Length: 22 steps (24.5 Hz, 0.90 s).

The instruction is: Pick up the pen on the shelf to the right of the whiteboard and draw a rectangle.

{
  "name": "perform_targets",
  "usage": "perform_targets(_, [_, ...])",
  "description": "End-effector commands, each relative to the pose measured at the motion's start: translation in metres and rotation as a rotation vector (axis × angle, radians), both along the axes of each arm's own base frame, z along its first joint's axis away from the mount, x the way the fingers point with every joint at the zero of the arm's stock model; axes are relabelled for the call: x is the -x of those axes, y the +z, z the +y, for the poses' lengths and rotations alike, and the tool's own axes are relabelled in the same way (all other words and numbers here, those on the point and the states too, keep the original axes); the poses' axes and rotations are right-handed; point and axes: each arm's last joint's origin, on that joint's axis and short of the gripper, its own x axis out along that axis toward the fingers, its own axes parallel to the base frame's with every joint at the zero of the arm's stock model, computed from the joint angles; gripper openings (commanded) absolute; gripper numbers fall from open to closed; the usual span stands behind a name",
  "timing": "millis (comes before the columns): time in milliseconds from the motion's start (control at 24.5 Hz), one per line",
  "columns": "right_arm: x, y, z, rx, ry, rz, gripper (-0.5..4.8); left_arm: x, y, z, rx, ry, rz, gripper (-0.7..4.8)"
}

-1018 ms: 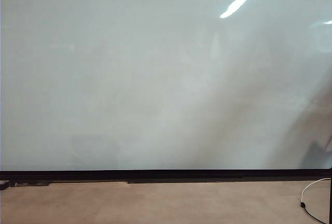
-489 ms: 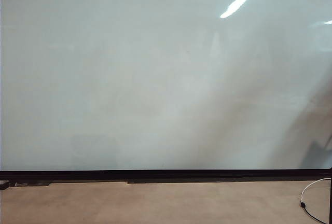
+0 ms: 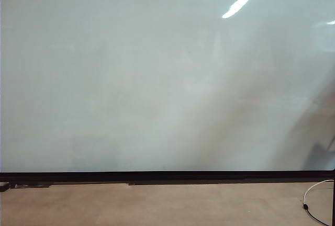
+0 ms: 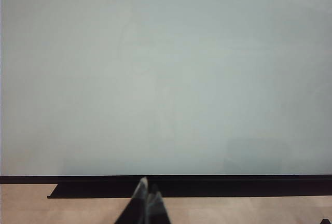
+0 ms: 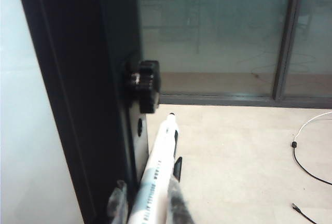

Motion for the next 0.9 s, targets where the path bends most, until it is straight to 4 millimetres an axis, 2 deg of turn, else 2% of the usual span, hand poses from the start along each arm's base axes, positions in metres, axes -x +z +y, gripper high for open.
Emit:
perform_targets(41, [0.0000,0.0036,-0.0003,0.007,0.001,-0.022,0.79,0.0001,0.0016,0.0000,-0.005,0.000,-0.009,-0.04])
perform_targets(122, [0.0000,0.0036,-0.0003,0.007,0.001,-0.022,0.59,0.0001,0.0016,0.0000,-0.005,-0.001,-0.009,-0.04])
perform_targets(285, [0.0000,0.0036,-0.0003,0.006,0.001,-0.022,0.57,0.0001,0.0016,0.0000,-0.005,-0.001,-0.009,-0.04])
perform_targets(489, [0.0000,0.0044,-0.0002,0.008,0.002,-0.026,-0.05,0.0001,0.0016,0.0000,-0.005,0.000,-0.009,-0.04])
perform_targets(896, [0.0017,0.0096,-0.0025,0.004,-0.024,-0.069,-0.05,0.0001,0.0016,0.0000,-0.005,0.000,-0.009,-0.05])
